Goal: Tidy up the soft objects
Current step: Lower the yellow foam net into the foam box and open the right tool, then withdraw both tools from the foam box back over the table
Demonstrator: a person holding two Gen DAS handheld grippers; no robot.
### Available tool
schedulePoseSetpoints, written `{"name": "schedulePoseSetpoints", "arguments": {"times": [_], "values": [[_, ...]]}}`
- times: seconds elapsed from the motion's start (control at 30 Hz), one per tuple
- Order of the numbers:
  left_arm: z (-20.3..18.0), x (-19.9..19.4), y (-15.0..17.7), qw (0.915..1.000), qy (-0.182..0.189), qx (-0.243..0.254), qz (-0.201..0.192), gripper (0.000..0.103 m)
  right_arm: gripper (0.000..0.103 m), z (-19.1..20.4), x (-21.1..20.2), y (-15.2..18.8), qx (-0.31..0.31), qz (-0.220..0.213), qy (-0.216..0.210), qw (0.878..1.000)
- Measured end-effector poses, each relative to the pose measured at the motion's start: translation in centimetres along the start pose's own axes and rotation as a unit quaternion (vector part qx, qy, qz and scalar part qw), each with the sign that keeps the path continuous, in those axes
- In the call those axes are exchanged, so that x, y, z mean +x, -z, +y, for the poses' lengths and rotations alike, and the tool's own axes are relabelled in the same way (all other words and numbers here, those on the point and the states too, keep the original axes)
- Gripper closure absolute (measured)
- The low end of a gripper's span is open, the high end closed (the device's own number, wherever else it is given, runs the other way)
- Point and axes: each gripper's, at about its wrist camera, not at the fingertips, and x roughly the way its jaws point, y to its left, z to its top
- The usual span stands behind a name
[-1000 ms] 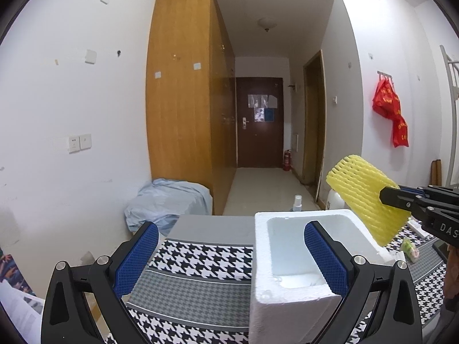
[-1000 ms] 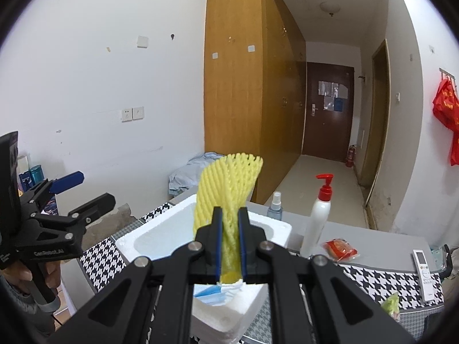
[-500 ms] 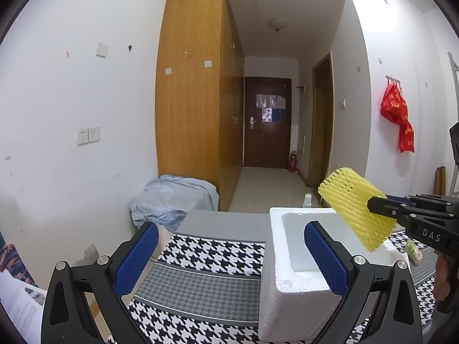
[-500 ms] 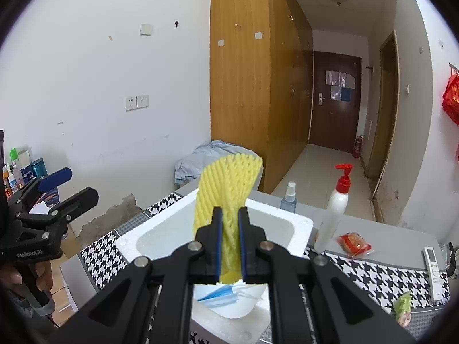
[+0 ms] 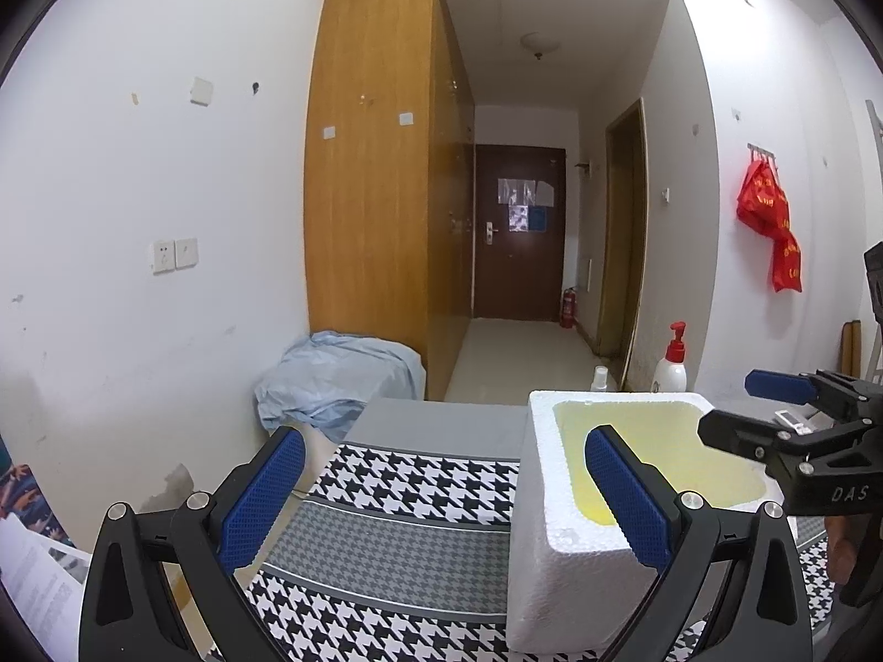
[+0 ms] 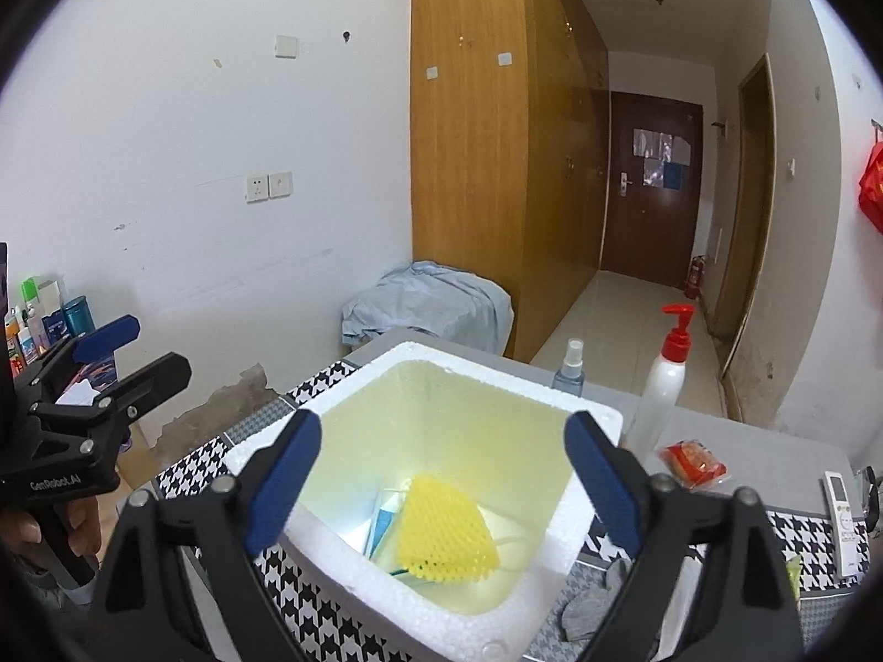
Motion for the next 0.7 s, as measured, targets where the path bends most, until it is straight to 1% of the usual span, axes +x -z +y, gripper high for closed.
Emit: {"name": "schedulePoseSetpoints", "arguments": {"times": [0.2, 0.4, 0.7], "values": [[0.2, -0.1, 0.0, 1.0000, 0.000, -0.002, -0.001, 0.001, 0.007, -0.2, -0.2, 0.1, 0.006, 0.002, 0.008, 1.000], [0.0, -0.3, -0.1, 1.0000, 0.003, -0.003, -0.002, 0.001, 0.006, -0.4, -1.5, 0.2, 0.009, -0.014, 0.011, 1.000], [-1.4, -1.4, -0.1, 0.9998, 0.018, 0.005, -0.009, 0.001, 0.005, -0.9, -3.5, 0.4, 0.016, -0.031, 0.025, 0.999]]}}
